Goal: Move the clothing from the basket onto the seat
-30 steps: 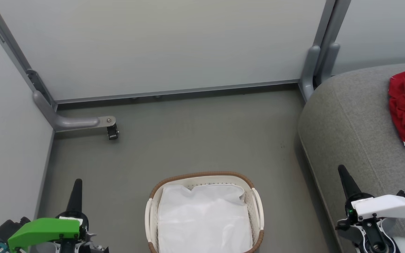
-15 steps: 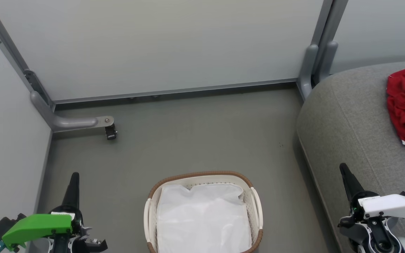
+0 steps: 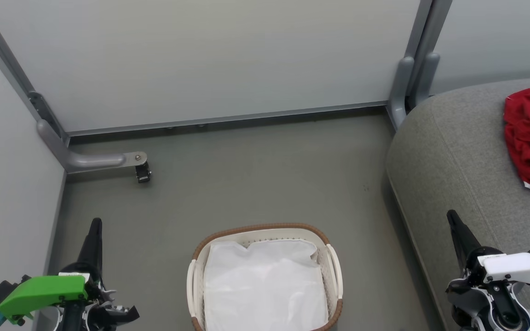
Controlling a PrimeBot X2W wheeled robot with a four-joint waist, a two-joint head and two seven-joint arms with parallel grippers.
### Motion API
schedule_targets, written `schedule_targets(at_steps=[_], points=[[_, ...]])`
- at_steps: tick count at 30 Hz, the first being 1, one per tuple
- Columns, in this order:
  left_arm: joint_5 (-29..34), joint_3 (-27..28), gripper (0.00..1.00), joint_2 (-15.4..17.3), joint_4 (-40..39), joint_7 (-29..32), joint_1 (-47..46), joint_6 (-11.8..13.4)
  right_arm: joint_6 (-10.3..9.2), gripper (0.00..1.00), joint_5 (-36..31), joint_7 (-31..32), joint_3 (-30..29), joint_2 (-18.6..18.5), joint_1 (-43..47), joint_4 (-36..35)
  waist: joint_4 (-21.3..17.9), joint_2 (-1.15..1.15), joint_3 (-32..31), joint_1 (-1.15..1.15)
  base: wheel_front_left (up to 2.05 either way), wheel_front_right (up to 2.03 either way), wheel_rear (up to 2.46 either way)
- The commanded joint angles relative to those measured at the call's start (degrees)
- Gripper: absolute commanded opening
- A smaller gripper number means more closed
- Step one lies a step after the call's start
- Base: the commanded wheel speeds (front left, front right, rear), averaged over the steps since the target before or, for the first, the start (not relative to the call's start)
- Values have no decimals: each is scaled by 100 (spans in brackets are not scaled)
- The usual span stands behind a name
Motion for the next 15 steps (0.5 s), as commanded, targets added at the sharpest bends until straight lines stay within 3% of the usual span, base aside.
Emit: schedule_targets(at_steps=[1,15], points=[[-112,44,0,2,-24,32,-108,-43,0,0,123,52,-30,-33,-79,-35,-5,0,2,0,0,0,0],[-323,75,0,0,-19,102,-139,-61,0,0,362,105,-63,-34,-75,-48,-26,0,9,0,0,0,0]])
